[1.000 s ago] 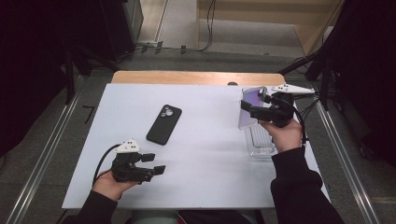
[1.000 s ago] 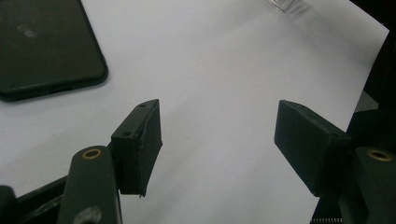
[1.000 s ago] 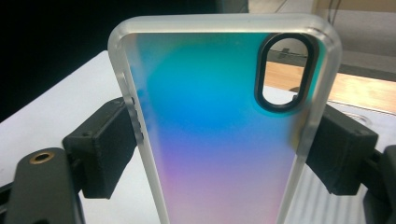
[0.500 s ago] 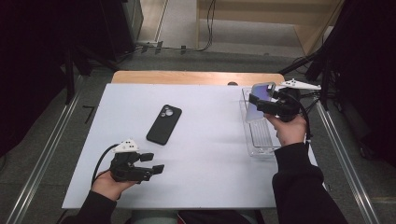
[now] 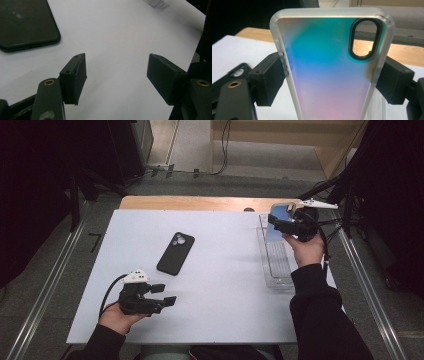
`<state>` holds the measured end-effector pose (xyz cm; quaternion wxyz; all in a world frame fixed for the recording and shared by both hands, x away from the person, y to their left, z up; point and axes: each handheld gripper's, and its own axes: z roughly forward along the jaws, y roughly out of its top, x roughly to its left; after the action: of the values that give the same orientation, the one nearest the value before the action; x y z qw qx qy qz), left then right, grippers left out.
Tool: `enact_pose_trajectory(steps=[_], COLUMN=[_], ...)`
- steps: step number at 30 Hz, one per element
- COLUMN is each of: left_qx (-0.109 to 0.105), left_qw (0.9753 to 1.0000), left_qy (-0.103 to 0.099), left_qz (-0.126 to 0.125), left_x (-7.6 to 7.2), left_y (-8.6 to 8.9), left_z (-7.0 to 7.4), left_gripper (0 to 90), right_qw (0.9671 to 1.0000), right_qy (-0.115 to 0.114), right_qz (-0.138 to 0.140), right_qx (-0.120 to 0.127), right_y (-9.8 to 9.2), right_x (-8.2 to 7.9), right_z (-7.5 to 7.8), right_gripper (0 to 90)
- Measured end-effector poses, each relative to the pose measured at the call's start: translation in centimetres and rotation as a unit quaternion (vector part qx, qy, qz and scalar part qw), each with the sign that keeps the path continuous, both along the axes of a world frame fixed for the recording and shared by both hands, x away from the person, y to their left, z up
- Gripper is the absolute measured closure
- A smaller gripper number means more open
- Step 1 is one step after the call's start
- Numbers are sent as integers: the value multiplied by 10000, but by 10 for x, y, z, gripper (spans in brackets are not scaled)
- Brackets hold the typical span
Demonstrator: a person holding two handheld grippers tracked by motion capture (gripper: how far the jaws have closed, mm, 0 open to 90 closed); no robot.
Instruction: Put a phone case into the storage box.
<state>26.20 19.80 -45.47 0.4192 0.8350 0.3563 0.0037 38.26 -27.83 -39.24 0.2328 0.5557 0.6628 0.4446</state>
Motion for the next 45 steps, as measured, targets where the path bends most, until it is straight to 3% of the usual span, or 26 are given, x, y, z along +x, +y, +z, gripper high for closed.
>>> enact_pose_trajectory(steps=[4,8,11,16,24,31,40,45], left_qx=[-2,11,-4,-7,-84,-248,-222,-208], left_qw=[10000,10000,10000,10000,10000,9997,9997,9997], left_qy=[20,19,0,0,-21,-43,-33,-31], left_qz=[-13,-6,-2,-13,-9,-28,-82,-85], left_x=[0,0,0,0,0,0,-1,0], left_y=[0,0,-1,-1,0,-1,-3,-2], left_z=[0,-1,0,0,0,1,1,1], left_gripper=[320,320,320,320,320,320,320,320], right_qw=[9999,9995,9990,9981,9968,9954,9938,9943], right_qy=[49,65,56,227,431,551,605,599], right_qz=[-85,-296,-442,-559,-665,-767,-906,-848], right_qx=[44,-88,4,116,-39,-174,-231,-255], right_y=[-3,-4,-6,-9,-6,-3,-3,0], right_x=[12,24,33,52,76,91,101,100], right_z=[-3,-6,-9,-19,-38,-50,-58,-57], right_gripper=[152,152,152,152,149,146,145,145])
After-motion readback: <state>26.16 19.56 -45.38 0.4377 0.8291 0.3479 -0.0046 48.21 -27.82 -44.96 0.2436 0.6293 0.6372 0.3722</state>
